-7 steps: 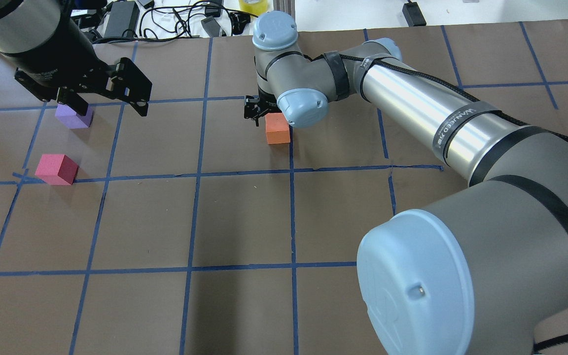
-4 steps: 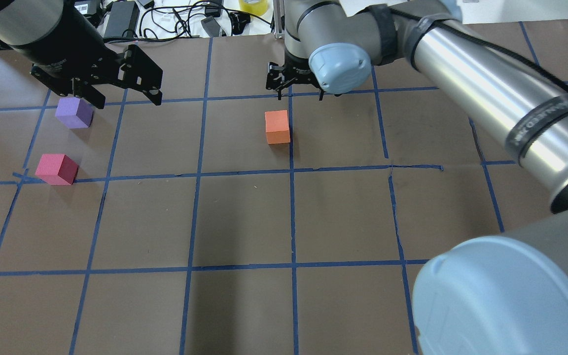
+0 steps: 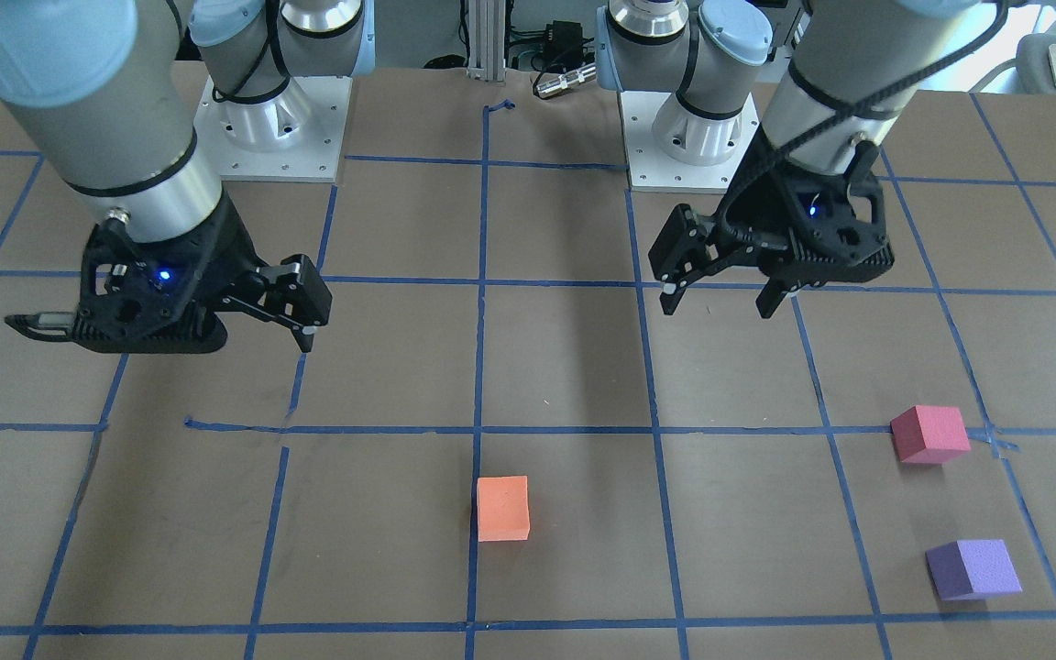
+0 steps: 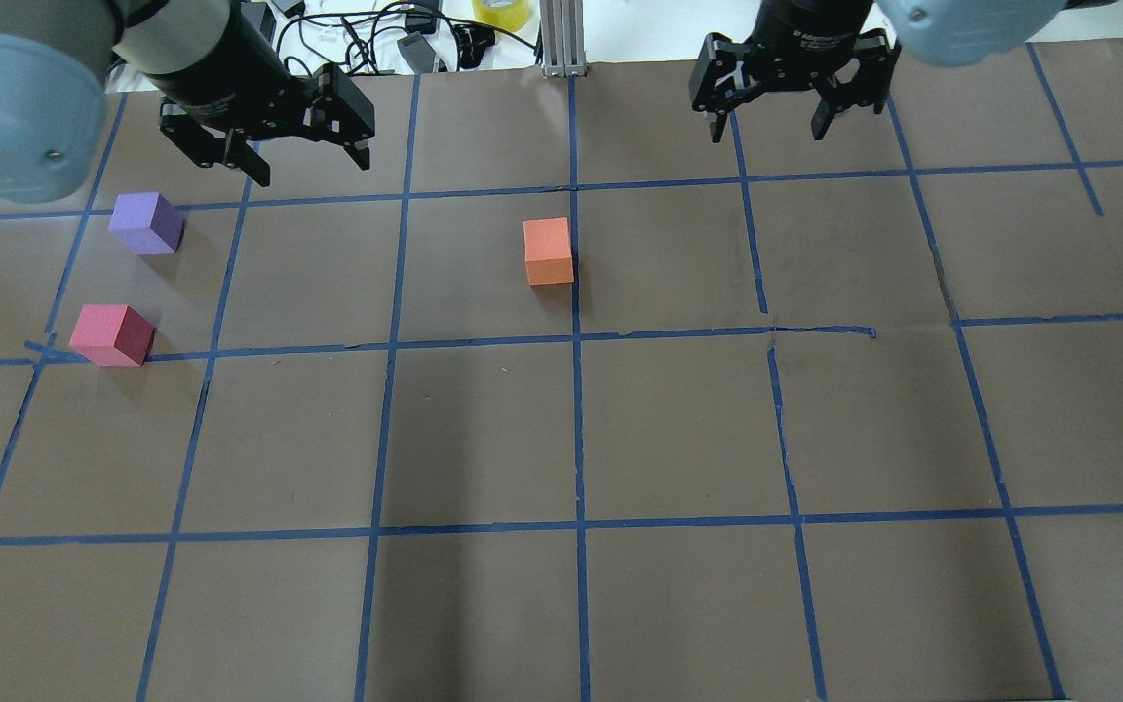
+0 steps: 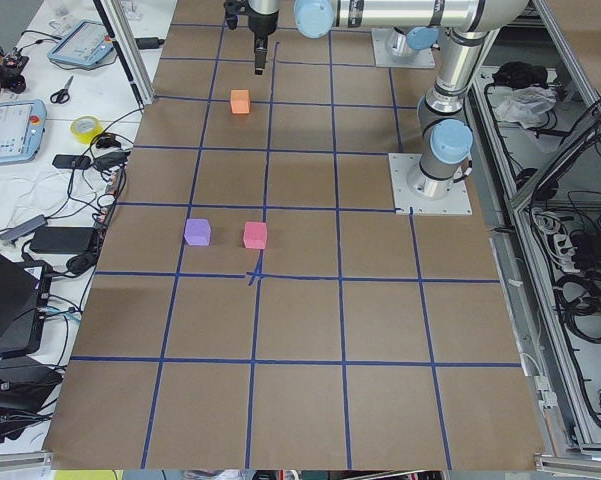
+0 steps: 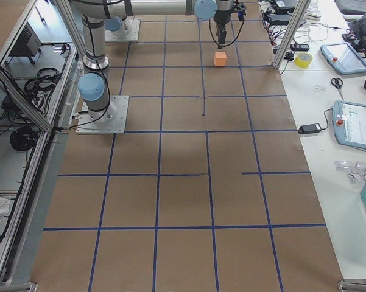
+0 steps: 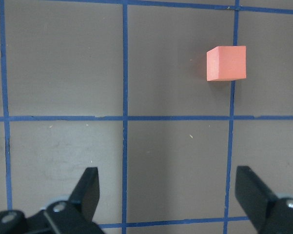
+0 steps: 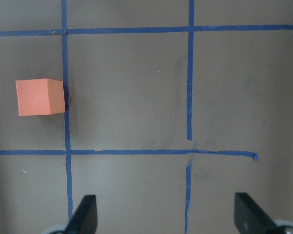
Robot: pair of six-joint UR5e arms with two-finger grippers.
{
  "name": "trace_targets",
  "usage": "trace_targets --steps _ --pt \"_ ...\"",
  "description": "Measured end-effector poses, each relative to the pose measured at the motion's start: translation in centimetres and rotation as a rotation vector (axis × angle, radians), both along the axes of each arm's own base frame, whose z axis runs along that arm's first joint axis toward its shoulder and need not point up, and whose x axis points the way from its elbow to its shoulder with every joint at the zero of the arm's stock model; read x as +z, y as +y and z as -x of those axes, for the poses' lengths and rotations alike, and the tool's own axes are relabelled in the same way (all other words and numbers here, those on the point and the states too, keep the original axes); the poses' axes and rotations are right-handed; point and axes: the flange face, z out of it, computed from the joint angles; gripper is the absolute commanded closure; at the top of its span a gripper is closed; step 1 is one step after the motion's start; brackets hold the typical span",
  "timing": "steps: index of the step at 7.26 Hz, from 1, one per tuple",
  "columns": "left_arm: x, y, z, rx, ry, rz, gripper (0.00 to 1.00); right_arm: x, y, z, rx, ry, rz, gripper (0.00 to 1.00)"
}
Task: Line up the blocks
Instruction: 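Reach the left gripper to the orange cube and grasp it while the right arm withdraws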
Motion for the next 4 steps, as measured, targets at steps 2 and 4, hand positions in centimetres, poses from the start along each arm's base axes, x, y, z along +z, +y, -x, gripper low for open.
trace_targets --steps 2,4 --pt "-6.8 -3.9 5.1 0.035 0.004 0.001 0.00 0.7 1.3 1.1 -0.011 0.014 -0.011 0.00" --pt "-14.3 -6.5 10.1 0.043 0.016 0.003 0.00 1.0 3.4 1.5 -0.013 0.034 -0.051 0.00"
